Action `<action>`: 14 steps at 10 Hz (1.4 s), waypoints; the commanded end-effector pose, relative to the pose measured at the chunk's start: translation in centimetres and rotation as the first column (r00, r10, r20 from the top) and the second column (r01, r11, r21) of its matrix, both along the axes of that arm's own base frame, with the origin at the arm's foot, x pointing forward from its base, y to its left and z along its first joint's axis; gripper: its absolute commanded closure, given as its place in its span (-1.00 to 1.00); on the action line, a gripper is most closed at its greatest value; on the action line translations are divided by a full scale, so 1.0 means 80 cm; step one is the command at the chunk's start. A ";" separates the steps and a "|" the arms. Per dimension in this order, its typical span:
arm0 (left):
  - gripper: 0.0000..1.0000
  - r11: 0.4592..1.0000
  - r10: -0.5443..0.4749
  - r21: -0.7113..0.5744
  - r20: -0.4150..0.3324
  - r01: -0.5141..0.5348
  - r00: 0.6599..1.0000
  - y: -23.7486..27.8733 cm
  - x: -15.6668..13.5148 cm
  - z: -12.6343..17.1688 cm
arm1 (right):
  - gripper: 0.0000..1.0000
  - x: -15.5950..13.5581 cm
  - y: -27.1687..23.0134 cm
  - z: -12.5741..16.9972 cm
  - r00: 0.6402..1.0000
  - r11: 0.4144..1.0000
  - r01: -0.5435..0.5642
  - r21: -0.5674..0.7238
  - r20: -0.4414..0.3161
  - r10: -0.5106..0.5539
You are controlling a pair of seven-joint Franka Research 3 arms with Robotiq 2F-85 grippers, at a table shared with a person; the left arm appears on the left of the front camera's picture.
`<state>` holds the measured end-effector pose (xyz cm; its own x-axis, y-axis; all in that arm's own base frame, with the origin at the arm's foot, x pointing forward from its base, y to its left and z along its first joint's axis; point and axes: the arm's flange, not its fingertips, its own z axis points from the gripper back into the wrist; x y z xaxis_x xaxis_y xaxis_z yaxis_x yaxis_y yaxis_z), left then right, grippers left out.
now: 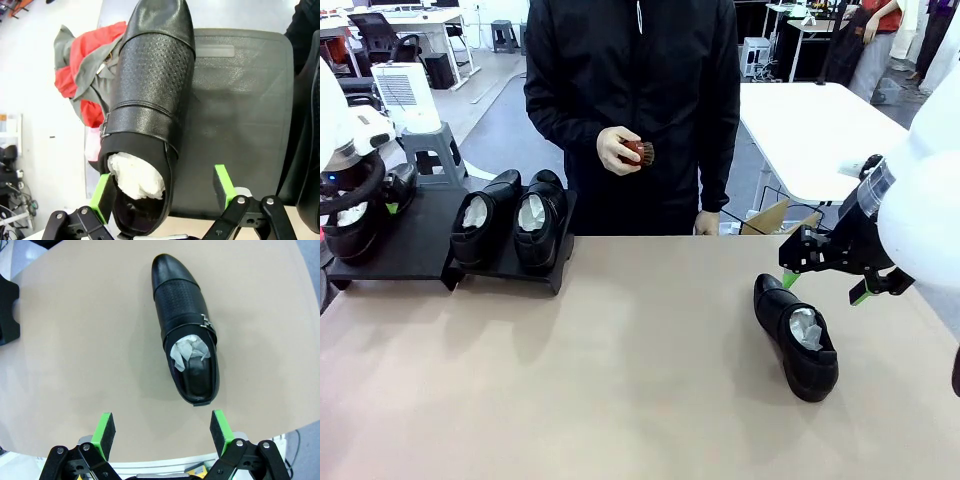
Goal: Organize the shoes by placing them on the stand.
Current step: Place the Shoe from the middle of the table onto the Shoes Stand, then pick up one Shoe and place it in the middle of the table.
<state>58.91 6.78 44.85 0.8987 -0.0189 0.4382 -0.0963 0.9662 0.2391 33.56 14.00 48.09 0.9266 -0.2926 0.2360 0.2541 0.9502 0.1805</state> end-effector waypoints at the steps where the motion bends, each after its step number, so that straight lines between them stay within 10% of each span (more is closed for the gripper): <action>1: -1.00 1.000 -0.006 0.007 0.001 0.006 1.000 0.000 0.004 -0.004 | -1.00 0.000 -0.002 0.001 1.000 1.000 -0.016 0.001 0.001 0.016; 10: -1.00 1.000 -0.001 0.000 -0.005 0.001 1.000 0.000 0.003 -0.005 | -1.00 0.000 -0.002 0.001 1.000 1.000 -0.016 0.001 0.001 0.016; 12: -1.00 0.996 0.017 0.081 0.126 -0.027 0.992 -0.024 -0.041 0.062 | -1.00 0.000 -0.002 0.001 1.000 1.000 -0.016 0.001 0.001 0.016; 14: -1.00 1.000 -0.021 0.006 0.075 0.020 0.997 -0.058 -0.088 0.092 | -1.00 0.000 -0.002 0.001 1.000 1.000 -0.016 0.001 0.001 0.016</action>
<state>54.59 3.57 52.49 0.8444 -0.0555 0.5328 -0.1077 0.9568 0.2702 33.56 13.99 48.08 0.9267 -0.2926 0.2358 0.2541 0.9502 0.1804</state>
